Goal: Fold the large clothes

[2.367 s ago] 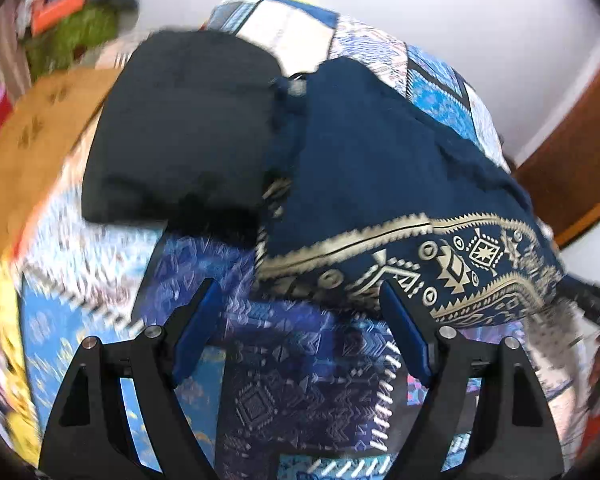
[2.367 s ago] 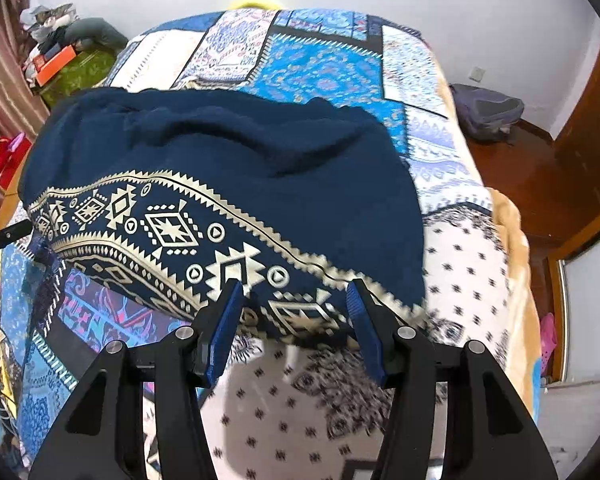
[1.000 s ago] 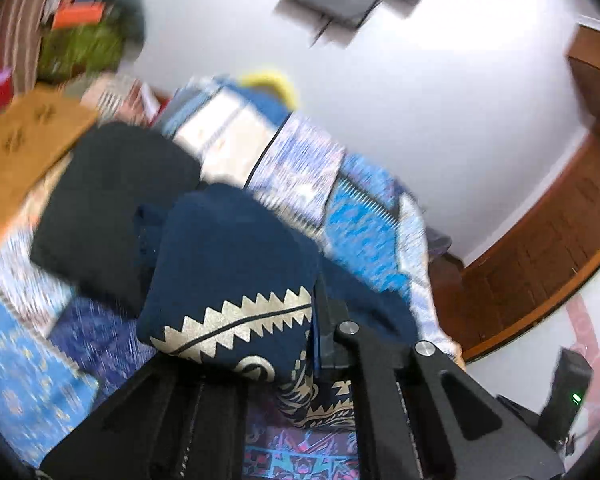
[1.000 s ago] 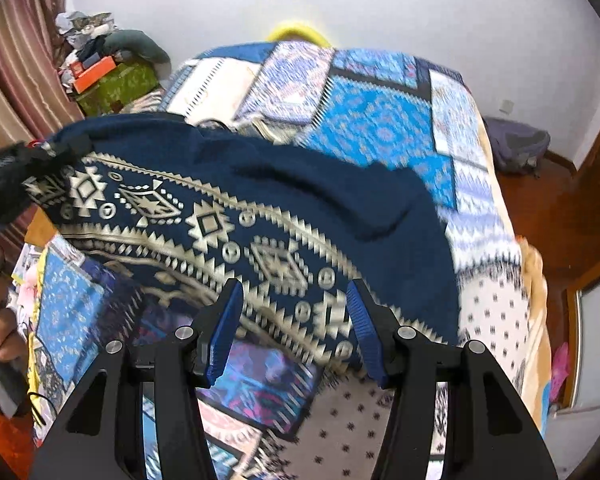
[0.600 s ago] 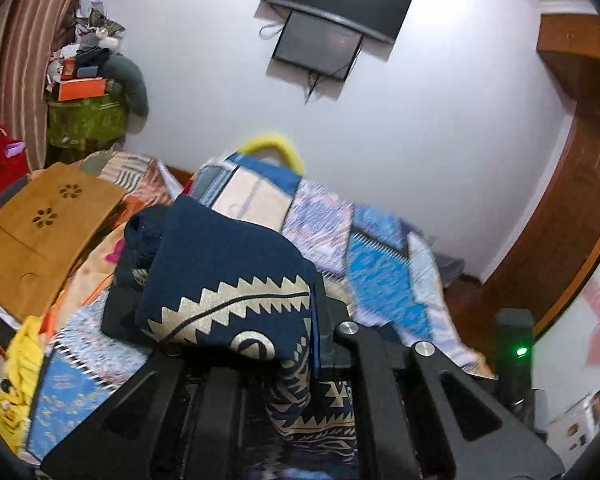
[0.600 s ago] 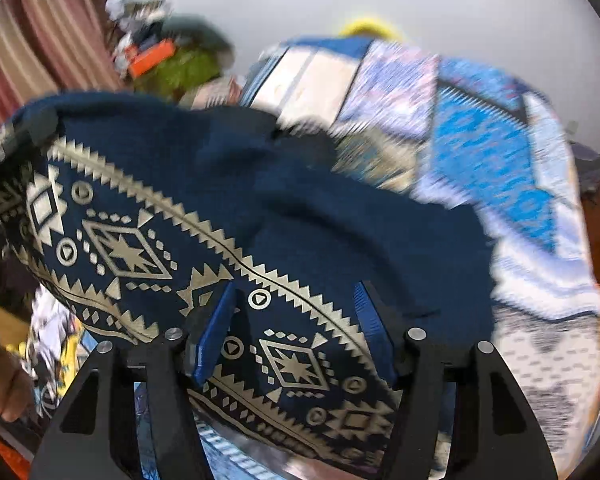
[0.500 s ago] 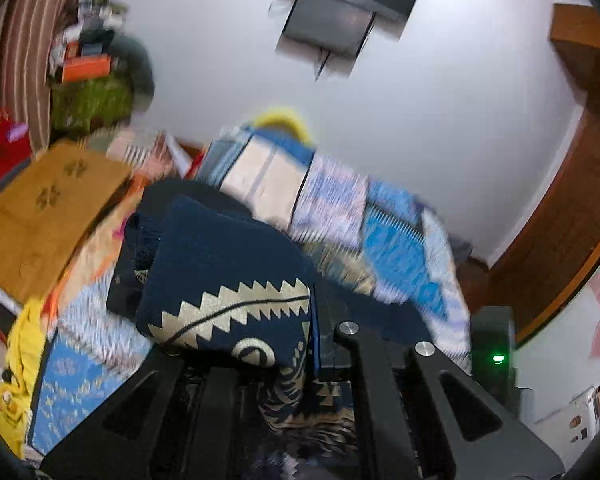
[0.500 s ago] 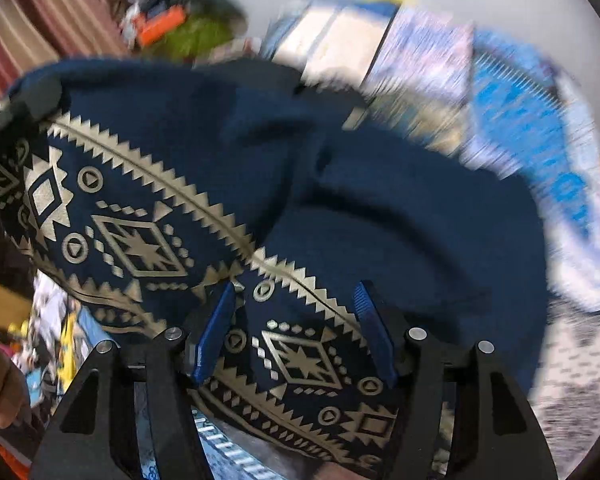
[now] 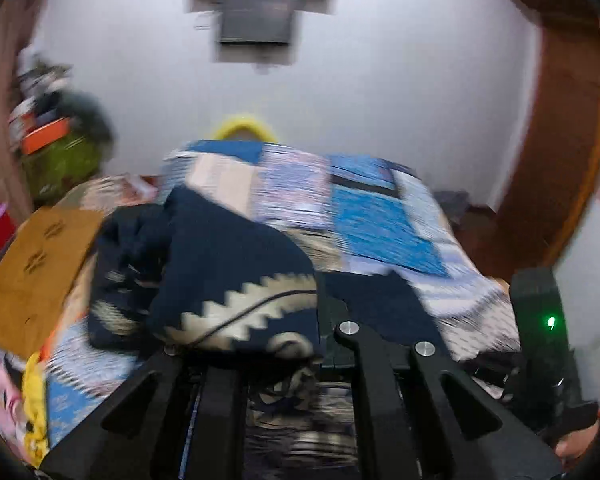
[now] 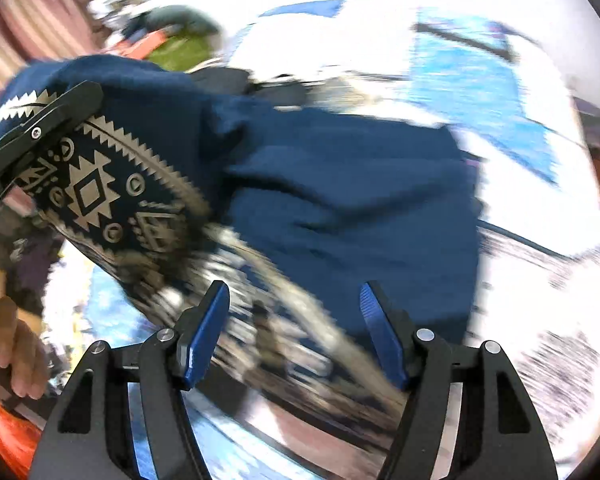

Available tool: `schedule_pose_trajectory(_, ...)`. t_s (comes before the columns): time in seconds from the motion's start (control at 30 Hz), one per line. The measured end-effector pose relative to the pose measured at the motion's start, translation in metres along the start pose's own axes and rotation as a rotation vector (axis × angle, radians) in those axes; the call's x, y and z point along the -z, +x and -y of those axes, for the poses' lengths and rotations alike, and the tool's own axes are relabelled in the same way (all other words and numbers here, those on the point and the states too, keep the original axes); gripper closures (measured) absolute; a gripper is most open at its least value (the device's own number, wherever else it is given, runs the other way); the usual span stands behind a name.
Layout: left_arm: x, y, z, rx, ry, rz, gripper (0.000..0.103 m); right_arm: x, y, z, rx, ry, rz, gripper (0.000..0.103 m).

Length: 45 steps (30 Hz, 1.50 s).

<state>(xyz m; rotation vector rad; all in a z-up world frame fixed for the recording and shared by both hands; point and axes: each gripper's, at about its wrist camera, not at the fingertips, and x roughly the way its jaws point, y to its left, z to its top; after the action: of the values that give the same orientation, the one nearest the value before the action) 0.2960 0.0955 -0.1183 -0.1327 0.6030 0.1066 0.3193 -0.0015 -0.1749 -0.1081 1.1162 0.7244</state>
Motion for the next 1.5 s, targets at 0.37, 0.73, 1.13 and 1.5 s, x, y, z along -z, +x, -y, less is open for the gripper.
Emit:
schedule_pose_trajectory(0.37,0.086,0.100,0.112,0.365,0.155,-0.462,0.093,0.052,-0.071,0.108,0.230,0.200,0.030,0.039)
schedule_pose_trajectory(0.73,0.070,0.060,0.097,0.384,0.250,-0.454,0.046,0.044,-0.088,0.076,0.143,0.160,0.113,0.039)
schedule_pose_trajectory(1.13,0.048,0.052,0.032,0.148,0.195,-0.333,0.019,0.010,-0.049,0.034,0.079,0.106,0.128,0.036)
schedule_pose_trajectory(1.5,0.094,0.086,-0.023,0.204,0.053,-0.475,0.018,0.062,-0.014,0.084,0.072,0.227,-0.044,0.035)
